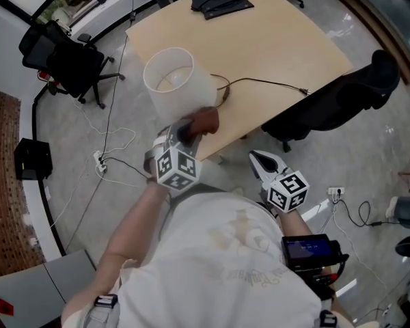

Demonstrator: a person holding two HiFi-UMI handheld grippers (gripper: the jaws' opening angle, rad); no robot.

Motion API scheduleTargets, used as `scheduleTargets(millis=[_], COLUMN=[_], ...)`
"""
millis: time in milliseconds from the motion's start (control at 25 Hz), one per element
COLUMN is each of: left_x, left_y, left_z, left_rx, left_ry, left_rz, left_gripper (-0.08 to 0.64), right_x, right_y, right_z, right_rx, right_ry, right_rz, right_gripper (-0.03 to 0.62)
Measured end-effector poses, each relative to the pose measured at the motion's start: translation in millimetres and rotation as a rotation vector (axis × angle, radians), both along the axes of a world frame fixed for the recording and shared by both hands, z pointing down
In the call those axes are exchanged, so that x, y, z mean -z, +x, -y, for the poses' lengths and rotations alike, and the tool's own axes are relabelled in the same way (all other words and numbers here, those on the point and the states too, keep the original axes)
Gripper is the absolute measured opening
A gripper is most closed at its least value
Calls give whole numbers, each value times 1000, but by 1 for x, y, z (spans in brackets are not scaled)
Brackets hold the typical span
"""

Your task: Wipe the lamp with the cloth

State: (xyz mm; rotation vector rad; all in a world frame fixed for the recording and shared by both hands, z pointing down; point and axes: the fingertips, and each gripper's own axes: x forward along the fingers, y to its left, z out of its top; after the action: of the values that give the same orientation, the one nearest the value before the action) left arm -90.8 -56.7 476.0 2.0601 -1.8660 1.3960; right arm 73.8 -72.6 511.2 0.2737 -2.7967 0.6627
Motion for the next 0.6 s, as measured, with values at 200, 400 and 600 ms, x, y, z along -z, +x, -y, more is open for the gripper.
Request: scheduleTargets(millis=[200, 400, 600], left_x=[49, 148, 133], left_y=[2, -38, -62], left_z=[-7, -27, -26], left_rx=[11, 144, 133], left_ry=[207, 517, 469], left_rz=[-10, 90, 149], left_gripper=[104, 104, 104], right_x=[-2, 0, 3], right_y=[7, -3, -20], right_z=[10, -1, -15], right_rx=[-31, -25, 6], right_ry=[4, 3, 17], right_rz=[-6, -6, -13], right_gripper=[12, 12, 12])
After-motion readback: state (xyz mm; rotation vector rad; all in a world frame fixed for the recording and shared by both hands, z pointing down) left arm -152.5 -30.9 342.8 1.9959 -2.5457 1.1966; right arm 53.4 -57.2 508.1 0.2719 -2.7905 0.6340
